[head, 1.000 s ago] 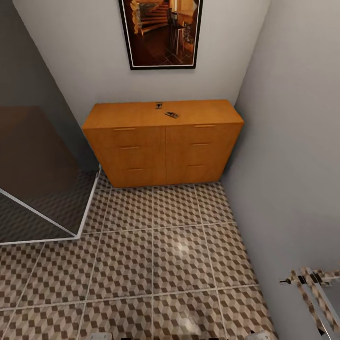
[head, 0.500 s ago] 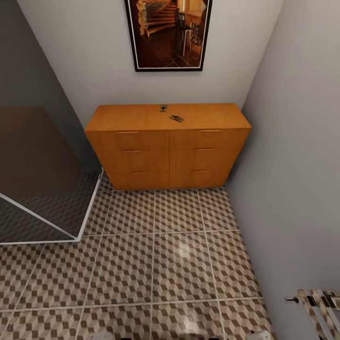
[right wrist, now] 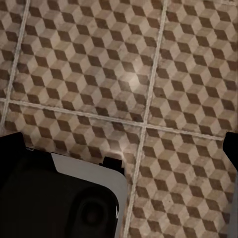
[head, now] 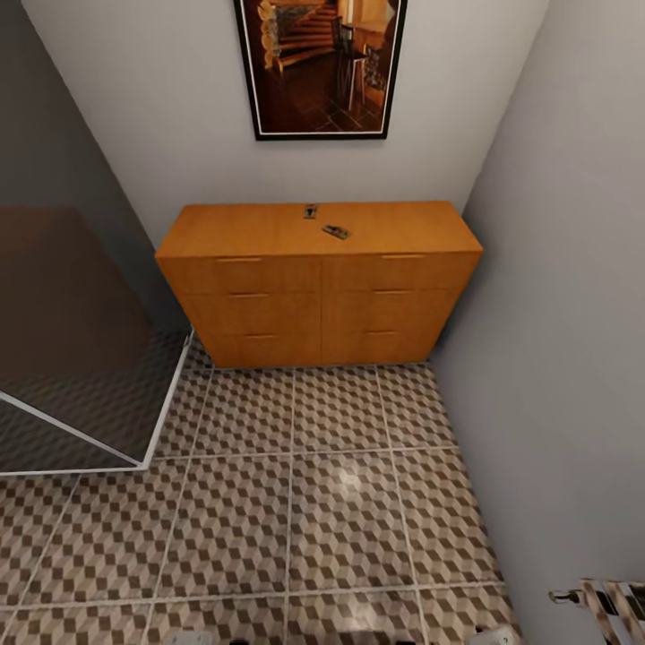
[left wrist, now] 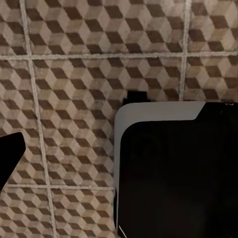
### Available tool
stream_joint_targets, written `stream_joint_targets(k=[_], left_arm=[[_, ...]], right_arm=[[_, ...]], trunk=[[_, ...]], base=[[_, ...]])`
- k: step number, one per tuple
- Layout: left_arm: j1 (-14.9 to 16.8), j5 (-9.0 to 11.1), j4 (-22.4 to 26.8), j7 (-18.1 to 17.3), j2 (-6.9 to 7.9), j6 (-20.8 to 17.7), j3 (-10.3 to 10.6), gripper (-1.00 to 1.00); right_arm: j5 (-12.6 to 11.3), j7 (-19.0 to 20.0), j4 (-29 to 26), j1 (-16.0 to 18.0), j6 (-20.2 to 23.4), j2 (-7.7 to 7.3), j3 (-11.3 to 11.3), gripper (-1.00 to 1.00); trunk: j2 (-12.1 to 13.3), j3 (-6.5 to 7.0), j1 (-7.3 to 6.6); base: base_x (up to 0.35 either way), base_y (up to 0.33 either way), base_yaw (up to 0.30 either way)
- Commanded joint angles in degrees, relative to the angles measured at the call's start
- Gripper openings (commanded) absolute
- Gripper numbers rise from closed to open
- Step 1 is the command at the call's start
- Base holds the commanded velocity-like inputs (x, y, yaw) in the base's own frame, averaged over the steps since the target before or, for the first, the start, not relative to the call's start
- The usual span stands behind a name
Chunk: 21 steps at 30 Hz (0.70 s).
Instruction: Take the four mousetraps from the cabinet in the bathroom and place them on the bathroom floor. Make sure all four end up on the same floor surface, and ensure that at least two of them are either under or directly next to the same bathroom sink.
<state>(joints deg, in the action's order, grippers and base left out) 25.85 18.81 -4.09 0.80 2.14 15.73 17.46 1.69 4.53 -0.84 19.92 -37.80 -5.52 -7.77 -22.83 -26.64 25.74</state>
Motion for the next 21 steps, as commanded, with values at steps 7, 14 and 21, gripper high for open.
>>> stream_joint_targets(k=[7, 14, 21], left_arm=[[0.1, 0.3, -0.2, 0.1, -0.04, 0.4, 0.5, 1.0], [0.1, 0.2, -0.2, 0.1, -0.04, 0.4, 0.5, 1.0], [0.1, 0.3, -0.2, 0.1, -0.05, 0.4, 0.5, 1.0]], right_arm=[[0.2, 0.0, 0.0, 0.0, -0.2, -0.02, -0.1, 1.0], [0.2, 0.0, 0.0, 0.0, -0.2, -0.02, -0.1, 1.0], [0.2, 0.0, 0.0, 0.0, -0.2, -0.02, -0.1, 1.0]], trunk=[[-0.1, -0.07, 0.04], [-0.1, -0.07, 0.04], [-0.1, -0.07, 0.04]], base=[[0.147, 0.0, 0.0], [0.147, 0.0, 0.0], [0.146, 0.0, 0.0]])
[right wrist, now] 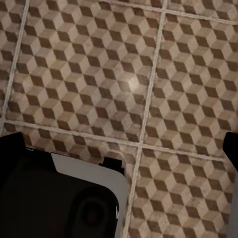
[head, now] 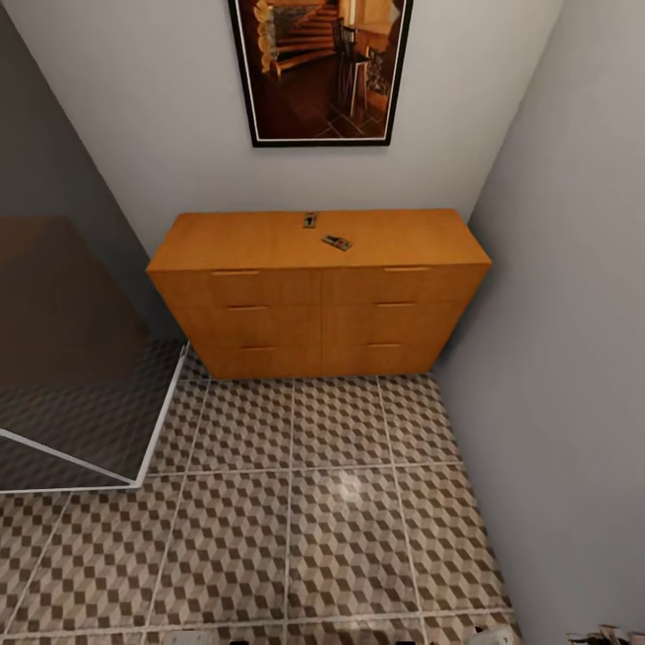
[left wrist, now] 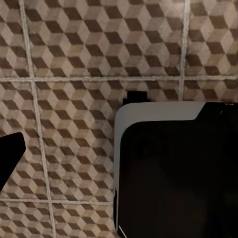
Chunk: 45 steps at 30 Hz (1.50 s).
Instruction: Take the four mousetraps from the cabinet in the bathroom and place them on the bathroom floor. Make sure all four end up on the same floor surface, and ensure that at least two of them are either under or directly next to the same bathroom sink.
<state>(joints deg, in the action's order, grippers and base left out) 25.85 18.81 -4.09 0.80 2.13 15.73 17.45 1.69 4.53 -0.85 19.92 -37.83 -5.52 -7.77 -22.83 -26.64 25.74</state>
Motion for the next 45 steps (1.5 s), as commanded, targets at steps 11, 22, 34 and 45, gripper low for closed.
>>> stream_joint_targets(k=[11, 22, 34, 45], left_arm=[[0.1, 0.3, -0.2, 0.1, -0.02, 0.4, 0.5, 1.0], [0.1, 0.3, -0.2, 0.1, -0.08, 0.4, 0.5, 1.0], [0.1, 0.3, -0.2, 0.2, -0.11, 0.3, 0.5, 1.0], [0.1, 0.3, -0.2, 0.3, -0.03, 0.3, 0.5, 1.0]], right_arm=[[0.2, 0.0, 0.1, 0.0, -0.2, -0.02, -0.1, 1.0], [0.2, 0.0, -0.1, 0.0, -0.1, -0.02, -0.1, 1.0], [0.6, -11.0, -4.2, 0.0, 7.4, 1.59, -0.1, 1.0], [0.3, -15.8, -16.3, 0.0, 16.4, 3.35, -0.2, 1.0]], trunk=[[-0.1, -0.07, 0.04], [-0.1, -0.07, 0.04], [-0.1, -0.07, 0.04], [-0.1, -0.07, 0.04]], base=[[0.141, 0.0, 0.0], [0.024, 0.0, 0.0], [0.0, 0.0, 0.0], [0.0, 0.0, 0.0]])
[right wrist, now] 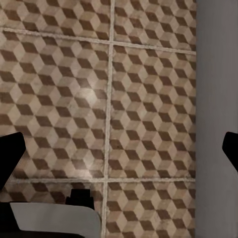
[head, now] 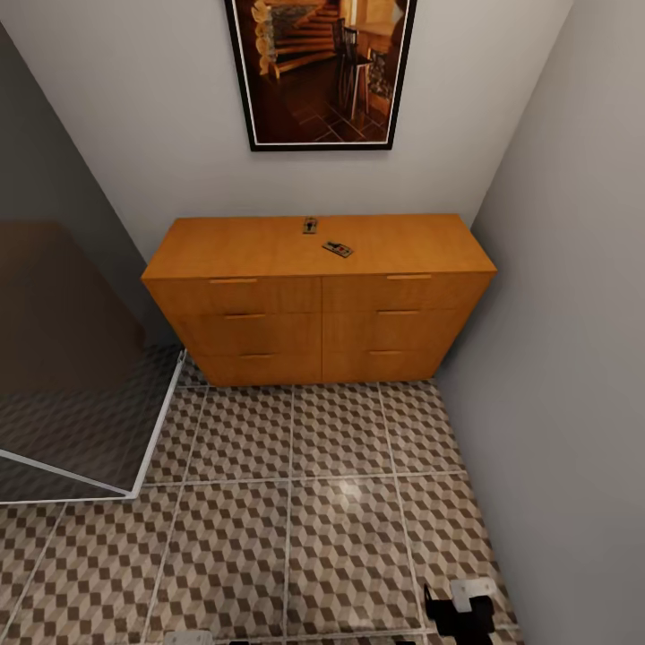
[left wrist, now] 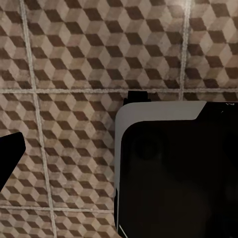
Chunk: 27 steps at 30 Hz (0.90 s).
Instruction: Take the four mousetraps from the cabinet in the bathroom and place them on the bathroom floor. Make sure all four end up on the same floor surface, and ensure that at least two of them are either under or directly next to the same bathroom sink.
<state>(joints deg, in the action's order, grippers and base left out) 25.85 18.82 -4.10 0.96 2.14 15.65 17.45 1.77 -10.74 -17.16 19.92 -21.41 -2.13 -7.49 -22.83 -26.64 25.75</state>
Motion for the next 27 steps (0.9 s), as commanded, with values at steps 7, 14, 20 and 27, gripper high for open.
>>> stream_joint_targets(k=[7, 14, 20, 27], left_arm=[[0.1, 0.3, -0.2, 0.1, -0.03, 0.4, 0.5, 1.0], [0.1, 0.3, -0.2, 0.1, -0.03, 0.4, 0.5, 1.0], [0.1, 0.3, -0.2, 0.1, -0.03, 0.4, 0.5, 1.0], [0.1, 0.3, -0.2, 0.1, -0.03, 0.4, 0.5, 1.0]], right_arm=[[0.0, 0.2, 0.1, 0.0, -1.6, 0.1, -0.4, 1.0], [0.0, 0.6, 0.8, 0.0, -2.1, 0.15, -0.4, 1.0], [0.0, 1.3, 0.9, 0.0, -2.1, 0.19, -0.4, 1.0], [0.0, 2.4, 0.9, 0.0, -2.1, 0.19, -0.4, 1.0]], trunk=[[-0.1, 0.01, 0.03], [-0.1, 0.54, 0.03], [-0.1, 1.08, 0.03], [-0.1, 1.72, 0.03]], base=[[0.0, 0.0, 0.0], [0.0, 0.0, 0.0], [0.0, 0.0, 0.0], [0.0, 0.0, 0.0]])
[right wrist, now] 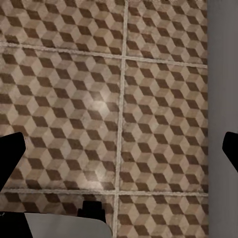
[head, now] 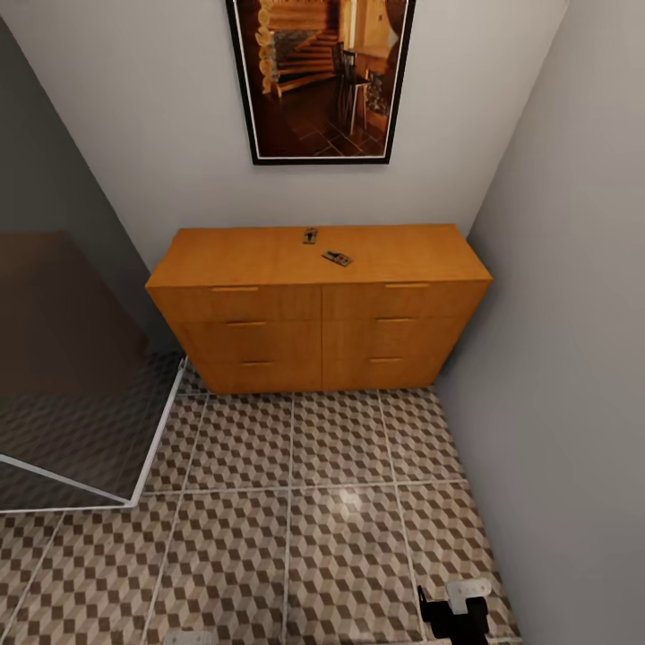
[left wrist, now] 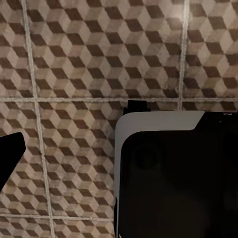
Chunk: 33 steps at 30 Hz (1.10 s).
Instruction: Take the four mousetraps from the cabinet in the bathroom and place them on the bathroom floor. Make sure all four end up on the same floor surface, and ensure that at least two of them are either under or directly next to the same bathroom sink.
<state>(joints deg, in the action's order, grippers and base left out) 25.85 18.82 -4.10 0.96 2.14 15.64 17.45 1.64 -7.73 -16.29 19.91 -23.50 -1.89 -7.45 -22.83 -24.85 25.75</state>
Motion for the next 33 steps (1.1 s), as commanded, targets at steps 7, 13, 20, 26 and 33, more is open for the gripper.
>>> stream_joint_targets(k=[7, 13, 20, 26, 33], left_arm=[[0.1, 0.2, -0.2, 0.1, -0.04, 0.4, 0.5, 1.0], [0.1, 0.2, -0.2, 0.1, -0.04, 0.4, 0.5, 1.0], [0.1, 0.2, -0.2, 0.1, -0.04, 0.4, 0.5, 1.0], [0.1, 0.2, -0.2, 0.1, -0.04, 0.4, 0.5, 1.0], [0.1, 0.2, -0.2, 0.1, -0.04, 0.4, 0.5, 1.0]], right_arm=[[0.2, -0.1, 0.1, 0.0, -0.1, -0.04, -0.5, 1.0], [0.2, 0.0, 0.1, 0.0, -0.1, -0.02, -0.5, 1.0], [0.2, 0.0, 0.1, 0.0, -0.1, -0.04, -0.5, 1.0], [0.2, 0.0, 0.1, 0.0, -0.1, 0.04, -0.5, 1.0], [0.2, 0.0, 0.1, 0.0, -0.1, 0.02, -0.5, 1.0]], trunk=[[-0.1, 0.57, 0.03], [-0.1, 1.13, 0.03], [-0.1, 1.78, 0.03], [-0.1, 2.33, 0.03], [-0.1, 2.98, 0.03]], base=[[0.0, 0.0, 0.0], [0.0, 0.0, 0.0], [0.0, 0.0, 0.0], [0.0, 0.0, 0.0], [0.0, 0.0, 0.0]])
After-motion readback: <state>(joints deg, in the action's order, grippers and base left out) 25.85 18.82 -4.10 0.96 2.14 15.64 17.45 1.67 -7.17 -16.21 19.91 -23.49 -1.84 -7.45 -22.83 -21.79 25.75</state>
